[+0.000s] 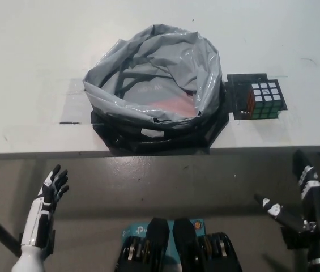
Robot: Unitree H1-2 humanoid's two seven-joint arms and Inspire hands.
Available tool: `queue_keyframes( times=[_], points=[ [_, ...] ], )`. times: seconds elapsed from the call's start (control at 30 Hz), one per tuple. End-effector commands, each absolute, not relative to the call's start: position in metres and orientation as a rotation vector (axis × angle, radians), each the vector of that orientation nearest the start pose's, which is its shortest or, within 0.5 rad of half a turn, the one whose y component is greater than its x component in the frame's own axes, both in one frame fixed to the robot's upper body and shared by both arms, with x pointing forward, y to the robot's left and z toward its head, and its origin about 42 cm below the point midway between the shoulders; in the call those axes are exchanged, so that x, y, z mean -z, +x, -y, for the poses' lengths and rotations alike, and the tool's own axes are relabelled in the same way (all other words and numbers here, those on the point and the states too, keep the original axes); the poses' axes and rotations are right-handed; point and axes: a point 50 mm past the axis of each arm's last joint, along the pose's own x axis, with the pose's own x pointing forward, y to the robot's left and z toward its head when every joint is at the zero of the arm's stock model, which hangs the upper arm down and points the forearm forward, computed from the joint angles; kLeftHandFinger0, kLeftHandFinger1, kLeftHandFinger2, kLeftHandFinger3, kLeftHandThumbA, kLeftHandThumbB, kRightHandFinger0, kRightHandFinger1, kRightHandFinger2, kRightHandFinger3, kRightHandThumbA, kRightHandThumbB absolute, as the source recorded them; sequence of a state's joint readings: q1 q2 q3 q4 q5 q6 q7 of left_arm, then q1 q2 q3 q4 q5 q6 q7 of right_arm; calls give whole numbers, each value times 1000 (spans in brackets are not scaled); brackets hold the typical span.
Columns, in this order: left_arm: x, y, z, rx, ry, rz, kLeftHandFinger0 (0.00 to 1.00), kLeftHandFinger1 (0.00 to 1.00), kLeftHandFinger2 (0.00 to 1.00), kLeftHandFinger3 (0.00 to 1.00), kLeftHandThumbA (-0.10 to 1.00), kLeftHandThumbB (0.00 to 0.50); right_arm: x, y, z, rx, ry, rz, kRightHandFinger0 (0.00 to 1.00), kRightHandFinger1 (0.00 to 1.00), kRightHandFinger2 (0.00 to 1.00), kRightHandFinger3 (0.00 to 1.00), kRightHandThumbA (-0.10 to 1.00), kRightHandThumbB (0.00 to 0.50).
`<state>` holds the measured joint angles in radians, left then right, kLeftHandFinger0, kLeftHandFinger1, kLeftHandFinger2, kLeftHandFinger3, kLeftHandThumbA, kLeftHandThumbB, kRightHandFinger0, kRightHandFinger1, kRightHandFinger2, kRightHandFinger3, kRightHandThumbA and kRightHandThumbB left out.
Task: Use the right hand to pick up a rubix's cube and place it into a plastic bag and lift the bag
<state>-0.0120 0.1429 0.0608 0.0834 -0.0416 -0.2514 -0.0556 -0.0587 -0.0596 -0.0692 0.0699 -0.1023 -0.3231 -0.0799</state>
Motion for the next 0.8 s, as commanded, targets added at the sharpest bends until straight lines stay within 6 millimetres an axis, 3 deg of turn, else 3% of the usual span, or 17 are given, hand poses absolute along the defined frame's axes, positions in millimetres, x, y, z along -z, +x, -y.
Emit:
queue_keyframes(
  times=[0.0,0.13,0.17,0.2,0.23,0.3,0.33,0.4,0.47,0.57,0.6,0.77],
  points=[
    [-122,273,-268,93,134,287,1000,1000,1000,1000,1000,244,-185,293,243,256,-398,590,1000,1000,1000,1000,1000,248],
    [-128,267,-263,130,141,308,1000,1000,1000,1000,1000,234,-251,306,242,202,-536,640,1000,1000,1000,1000,1000,317],
    [-127,267,-263,135,141,307,1000,1000,1000,1000,1000,237,-267,311,245,170,-581,658,1000,1000,1000,1000,947,317],
    [-127,266,-263,134,141,308,1000,1000,1000,1000,1000,238,-272,313,245,160,-596,667,1000,1000,1000,1000,946,318],
    [-126,267,-263,142,142,305,1000,1000,1000,1000,1000,263,-288,320,253,117,-648,673,1000,1000,1000,1000,933,347],
    [-126,267,-263,152,144,301,1000,1000,1000,1000,1000,271,-314,327,263,62,-729,668,1000,1000,1000,1000,930,358],
    [-125,268,-264,155,150,300,1000,1000,1000,1000,1000,284,-339,335,273,15,-779,656,1000,1000,1000,1000,859,390],
    [-126,269,-265,157,155,303,1000,1000,1000,1000,1000,281,-361,343,280,-16,-823,640,1000,1000,1000,1000,832,406],
    [-125,270,-267,153,153,302,1000,1000,1000,1000,1000,272,-393,363,292,-54,-903,635,1000,1000,1000,1000,798,422],
    [-125,272,-269,152,156,295,1000,1000,1000,1000,1000,286,-423,392,302,-116,-966,577,1000,1000,1000,1000,812,460],
    [-124,272,-269,155,149,289,1000,1000,1000,1000,1000,295,-439,409,305,-142,-1031,524,1000,1000,1000,1000,852,493],
    [-122,271,-270,163,157,279,1000,1000,1000,1000,1000,299,-467,455,299,-215,-1140,325,1000,1000,1000,1000,773,496]
  ],
)
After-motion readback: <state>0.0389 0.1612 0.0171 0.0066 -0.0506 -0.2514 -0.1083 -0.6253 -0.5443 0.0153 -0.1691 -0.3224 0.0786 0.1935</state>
